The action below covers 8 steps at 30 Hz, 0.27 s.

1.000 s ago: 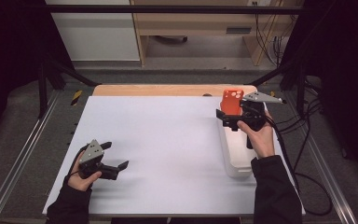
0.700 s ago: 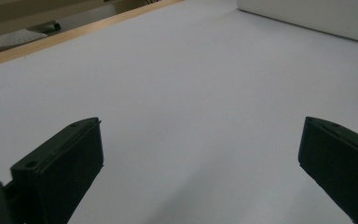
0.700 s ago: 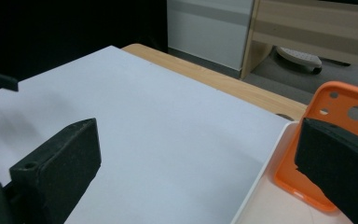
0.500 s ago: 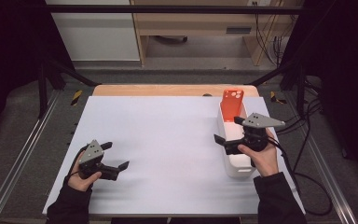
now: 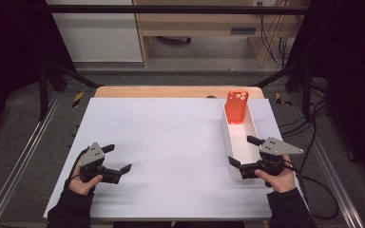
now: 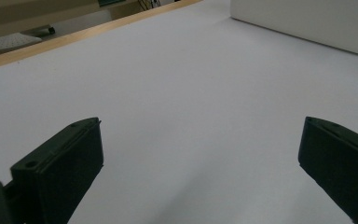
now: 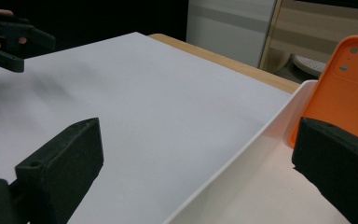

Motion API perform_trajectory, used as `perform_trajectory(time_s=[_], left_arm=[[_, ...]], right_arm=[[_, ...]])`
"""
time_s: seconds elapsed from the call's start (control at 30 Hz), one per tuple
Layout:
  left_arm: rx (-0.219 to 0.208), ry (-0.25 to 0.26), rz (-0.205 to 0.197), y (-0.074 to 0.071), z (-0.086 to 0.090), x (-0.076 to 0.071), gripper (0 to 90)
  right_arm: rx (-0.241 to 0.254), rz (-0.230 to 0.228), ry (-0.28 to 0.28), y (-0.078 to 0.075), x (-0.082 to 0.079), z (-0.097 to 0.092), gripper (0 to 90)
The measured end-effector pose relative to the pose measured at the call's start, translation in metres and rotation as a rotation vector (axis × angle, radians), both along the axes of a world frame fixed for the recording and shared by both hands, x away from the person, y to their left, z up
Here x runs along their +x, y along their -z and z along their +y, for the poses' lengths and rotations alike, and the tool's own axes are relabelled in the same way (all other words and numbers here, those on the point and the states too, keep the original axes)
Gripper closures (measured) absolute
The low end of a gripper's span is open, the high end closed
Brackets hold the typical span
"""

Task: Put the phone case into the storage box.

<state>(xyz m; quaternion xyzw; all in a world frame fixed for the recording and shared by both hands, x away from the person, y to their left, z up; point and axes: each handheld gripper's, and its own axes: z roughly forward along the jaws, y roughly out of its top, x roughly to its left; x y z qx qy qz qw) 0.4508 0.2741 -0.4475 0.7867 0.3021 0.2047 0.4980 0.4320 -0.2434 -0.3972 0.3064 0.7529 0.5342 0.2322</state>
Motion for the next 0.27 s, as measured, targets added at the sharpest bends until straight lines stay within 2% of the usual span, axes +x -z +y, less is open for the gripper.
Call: perform_trajectory(time_s=[0.27], left_arm=[[-0.004,0.003,-0.006,-0.001,-0.001,0.0,0.0]], right_arm=[[-0.006,0.009,0.031,0.013,-0.004,-0.012,2.1]])
